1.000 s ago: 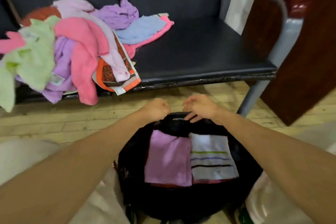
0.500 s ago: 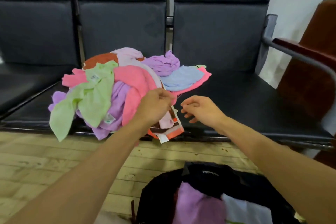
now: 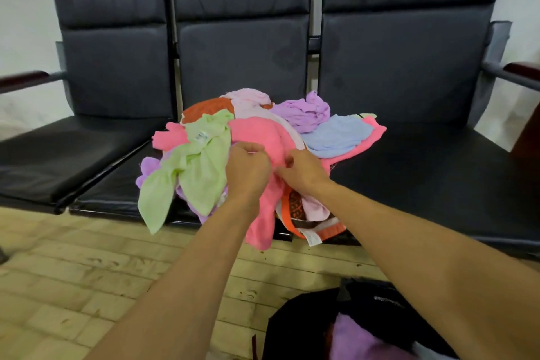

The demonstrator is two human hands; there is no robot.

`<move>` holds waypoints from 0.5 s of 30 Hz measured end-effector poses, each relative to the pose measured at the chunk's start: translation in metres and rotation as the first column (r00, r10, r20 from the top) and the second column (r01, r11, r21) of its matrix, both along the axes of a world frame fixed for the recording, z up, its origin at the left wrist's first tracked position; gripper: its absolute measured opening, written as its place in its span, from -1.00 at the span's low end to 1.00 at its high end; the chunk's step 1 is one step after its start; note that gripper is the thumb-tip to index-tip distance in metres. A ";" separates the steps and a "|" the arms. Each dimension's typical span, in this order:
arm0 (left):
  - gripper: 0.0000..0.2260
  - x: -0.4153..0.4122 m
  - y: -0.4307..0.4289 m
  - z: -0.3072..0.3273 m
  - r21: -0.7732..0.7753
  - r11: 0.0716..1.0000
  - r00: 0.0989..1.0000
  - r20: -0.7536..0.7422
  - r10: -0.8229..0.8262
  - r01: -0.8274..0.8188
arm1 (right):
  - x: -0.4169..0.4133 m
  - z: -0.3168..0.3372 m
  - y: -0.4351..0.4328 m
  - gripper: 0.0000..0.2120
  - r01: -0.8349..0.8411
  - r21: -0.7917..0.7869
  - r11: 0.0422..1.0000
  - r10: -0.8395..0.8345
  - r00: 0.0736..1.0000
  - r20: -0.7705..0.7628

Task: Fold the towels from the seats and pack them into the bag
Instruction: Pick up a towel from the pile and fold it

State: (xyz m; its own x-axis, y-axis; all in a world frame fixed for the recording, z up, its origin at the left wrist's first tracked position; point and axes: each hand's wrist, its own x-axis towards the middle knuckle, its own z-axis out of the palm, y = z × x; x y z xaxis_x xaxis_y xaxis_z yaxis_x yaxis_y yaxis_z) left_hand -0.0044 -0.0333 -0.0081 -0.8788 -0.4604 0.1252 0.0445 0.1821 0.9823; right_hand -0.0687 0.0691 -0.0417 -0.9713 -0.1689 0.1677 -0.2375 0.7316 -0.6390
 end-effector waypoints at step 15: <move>-0.80 0.001 0.044 -0.001 -0.088 0.987 0.991 0.032 -0.129 0.131 | 0.025 0.078 0.073 -0.83 0.271 -0.881 0.387 -0.082 0.962 0.260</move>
State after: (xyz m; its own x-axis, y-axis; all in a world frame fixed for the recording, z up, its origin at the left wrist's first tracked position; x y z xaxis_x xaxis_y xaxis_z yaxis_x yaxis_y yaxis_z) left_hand -0.0033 0.0105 -0.0088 -0.9340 -0.3298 0.1375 0.0486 0.2639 0.9633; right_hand -0.0437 0.1418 0.0364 -0.9850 0.1686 -0.0376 -0.0120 -0.2840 -0.9587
